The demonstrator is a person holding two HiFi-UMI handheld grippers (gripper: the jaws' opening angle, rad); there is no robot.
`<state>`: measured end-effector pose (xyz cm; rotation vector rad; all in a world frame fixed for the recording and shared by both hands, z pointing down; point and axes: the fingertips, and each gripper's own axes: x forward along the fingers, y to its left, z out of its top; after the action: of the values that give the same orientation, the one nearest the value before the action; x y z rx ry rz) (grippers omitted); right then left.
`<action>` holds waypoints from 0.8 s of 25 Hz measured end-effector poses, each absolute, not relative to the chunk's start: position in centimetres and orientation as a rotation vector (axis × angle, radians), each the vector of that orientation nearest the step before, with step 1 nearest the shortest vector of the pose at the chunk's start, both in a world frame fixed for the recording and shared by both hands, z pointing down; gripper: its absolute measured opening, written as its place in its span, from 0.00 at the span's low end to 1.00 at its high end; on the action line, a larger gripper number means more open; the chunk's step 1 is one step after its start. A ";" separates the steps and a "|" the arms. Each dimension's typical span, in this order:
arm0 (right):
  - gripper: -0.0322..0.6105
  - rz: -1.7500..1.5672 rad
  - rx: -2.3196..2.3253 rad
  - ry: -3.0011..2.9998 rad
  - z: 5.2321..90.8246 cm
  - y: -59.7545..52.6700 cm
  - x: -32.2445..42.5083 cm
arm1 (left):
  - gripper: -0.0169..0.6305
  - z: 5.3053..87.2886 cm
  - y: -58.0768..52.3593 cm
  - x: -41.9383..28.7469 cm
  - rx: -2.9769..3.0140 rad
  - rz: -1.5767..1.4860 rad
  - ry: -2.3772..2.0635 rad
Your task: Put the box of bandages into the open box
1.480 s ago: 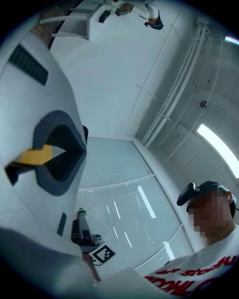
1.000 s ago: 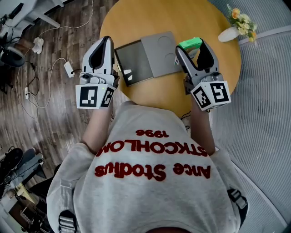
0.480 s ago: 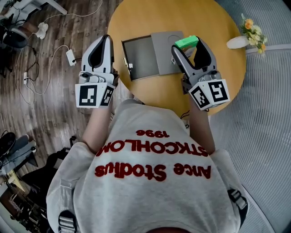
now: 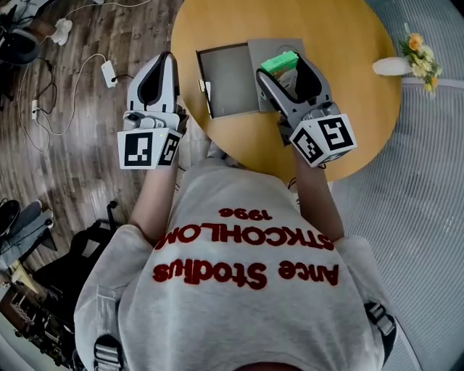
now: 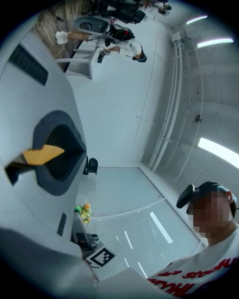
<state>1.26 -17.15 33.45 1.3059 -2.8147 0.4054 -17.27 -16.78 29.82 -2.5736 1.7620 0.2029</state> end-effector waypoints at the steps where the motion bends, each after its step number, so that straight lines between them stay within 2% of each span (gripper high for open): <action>1: 0.60 0.426 1.296 -2.807 34.2 -17.5 0.9 | 0.04 30.3 -17.0 -17.4 -2.575 0.195 1.777; 13: 0.60 0.657 1.128 -2.720 45.1 -20.3 -2.9 | 0.04 36.2 -18.8 -17.9 -2.589 0.065 1.916; 20: 0.60 0.634 1.064 -2.615 50.9 -20.4 -5.3 | 0.04 38.0 -18.3 -19.0 -2.589 0.006 1.967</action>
<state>-5.30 -20.36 50.89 1.0643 -2.6150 0.6343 -18.98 -18.27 38.04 -2.5887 1.9667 0.0063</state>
